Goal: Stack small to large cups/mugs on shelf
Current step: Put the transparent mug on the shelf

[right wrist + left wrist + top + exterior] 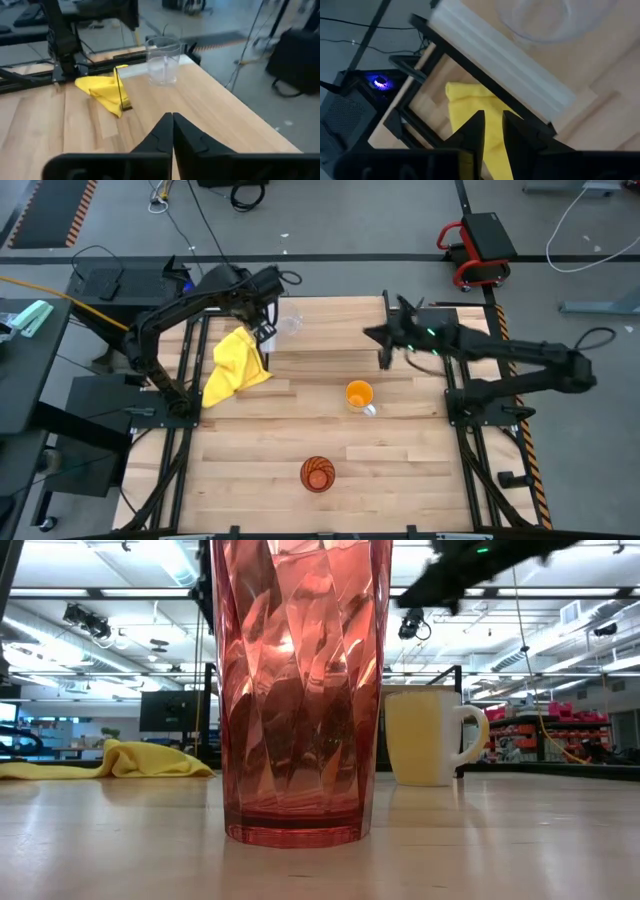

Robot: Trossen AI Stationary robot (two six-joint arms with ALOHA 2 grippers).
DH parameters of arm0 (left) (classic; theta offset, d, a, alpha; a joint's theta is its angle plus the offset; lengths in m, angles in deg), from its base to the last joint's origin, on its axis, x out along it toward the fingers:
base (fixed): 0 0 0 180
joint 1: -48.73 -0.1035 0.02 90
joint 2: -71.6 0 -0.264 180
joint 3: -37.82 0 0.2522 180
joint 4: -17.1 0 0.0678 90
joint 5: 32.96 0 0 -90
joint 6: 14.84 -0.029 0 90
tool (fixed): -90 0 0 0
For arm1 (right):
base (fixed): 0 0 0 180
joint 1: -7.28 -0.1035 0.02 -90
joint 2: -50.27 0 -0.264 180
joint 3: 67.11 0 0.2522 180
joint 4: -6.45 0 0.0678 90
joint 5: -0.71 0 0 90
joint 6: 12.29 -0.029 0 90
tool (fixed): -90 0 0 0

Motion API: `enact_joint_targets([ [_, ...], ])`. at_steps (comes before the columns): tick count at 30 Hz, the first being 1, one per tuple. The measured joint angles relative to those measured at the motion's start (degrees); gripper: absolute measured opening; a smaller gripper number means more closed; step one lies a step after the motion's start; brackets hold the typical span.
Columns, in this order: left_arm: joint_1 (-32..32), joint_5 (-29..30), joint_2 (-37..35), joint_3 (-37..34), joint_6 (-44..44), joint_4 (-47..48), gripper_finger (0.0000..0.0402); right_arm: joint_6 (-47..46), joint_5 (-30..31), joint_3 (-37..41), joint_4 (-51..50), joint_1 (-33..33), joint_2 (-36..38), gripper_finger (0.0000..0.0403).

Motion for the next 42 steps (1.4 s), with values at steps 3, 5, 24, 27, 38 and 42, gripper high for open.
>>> enact_joint_targets([
  [3, 1.4, 0.0, 0.0, -2.5, -0.2, -0.4, 0.0068, -0.1, -8.2, -7.4, -1.3, 4.7, -8.5, 0.0008],
  [5, 2.1, 0.0, 0.0, -4.0, -0.2, -0.9, 0.0066, -0.4, -13.3, -11.9, -1.3, 7.1, -13.5, 0.0008],
  [24, 1.9, -0.7, -1.2, -7.3, -3.7, -14.0, 0.0050, 0.8, -19.7, -35.9, -7.2, 11.6, -41.0, 0.0001],
  [27, 1.9, -3.3, -1.2, -7.3, -3.9, -17.0, 0.0051, 0.6, -19.7, -36.1, -7.3, 11.8, -41.6, 0.0001],
  [38, 1.8, -4.8, -1.0, -7.3, -4.5, -18.6, 0.0052, 0.0, -20.8, -36.1, -4.4, 10.8, -43.7, 0.0000],
  [42, 1.8, -4.8, -1.0, -7.3, -4.0, -18.9, 0.0052, 0.0, -21.4, -36.1, -3.5, 10.5, -44.4, 0.0000],
])
